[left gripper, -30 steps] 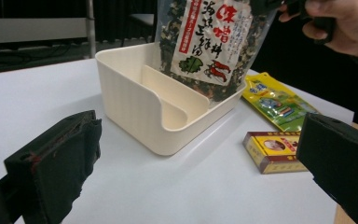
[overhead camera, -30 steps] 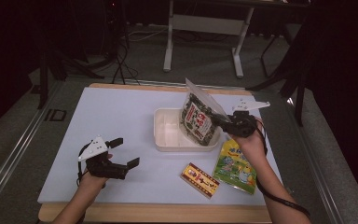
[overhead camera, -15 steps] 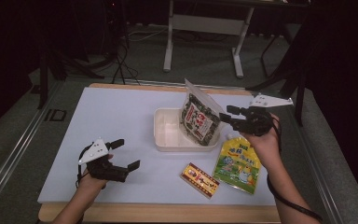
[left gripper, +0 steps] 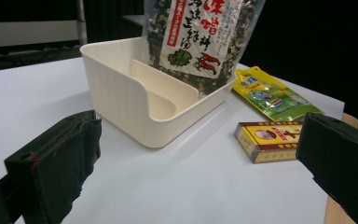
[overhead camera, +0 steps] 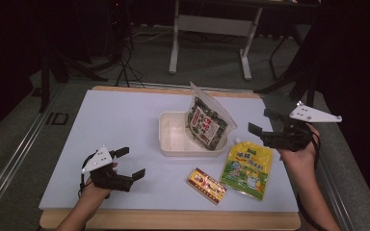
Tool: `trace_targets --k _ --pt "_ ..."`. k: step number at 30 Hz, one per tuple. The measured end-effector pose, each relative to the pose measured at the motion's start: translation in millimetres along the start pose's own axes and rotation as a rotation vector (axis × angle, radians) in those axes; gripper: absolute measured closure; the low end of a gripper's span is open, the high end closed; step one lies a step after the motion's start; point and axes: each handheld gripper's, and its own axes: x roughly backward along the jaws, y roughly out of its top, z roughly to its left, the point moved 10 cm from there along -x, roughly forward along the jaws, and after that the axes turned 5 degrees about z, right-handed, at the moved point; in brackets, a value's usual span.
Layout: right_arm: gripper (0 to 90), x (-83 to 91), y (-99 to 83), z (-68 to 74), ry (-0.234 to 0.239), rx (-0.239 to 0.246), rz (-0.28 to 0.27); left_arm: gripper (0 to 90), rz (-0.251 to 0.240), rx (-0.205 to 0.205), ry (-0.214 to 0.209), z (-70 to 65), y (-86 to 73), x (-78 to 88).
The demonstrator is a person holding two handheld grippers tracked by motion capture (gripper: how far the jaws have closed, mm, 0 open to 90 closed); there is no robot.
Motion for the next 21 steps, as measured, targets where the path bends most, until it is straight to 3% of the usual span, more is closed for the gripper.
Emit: trace_targets --k 3,10,15,21 --pt "13.4 6.9 -7.6 -2.3 -0.002 -0.013 0.0 0.0 0.001 0.001 -0.002 -0.3 -0.2 -0.1" --pt "14.8 10.9 -29.1 -17.9 -0.042 -0.054 0.003 0.0 -0.003 0.009 -0.004 1.0 -0.4 0.1" --pt "16.8 4.1 -59.0 -31.0 -0.048 -0.081 0.041 0.0 -0.007 0.008 -0.006 1.1 -0.7 0.2" --pt "19.1 -3.3 -87.2 -41.8 -0.049 -0.077 0.075 0.0 -0.005 0.014 -0.006 2.9 -3.5 0.4"
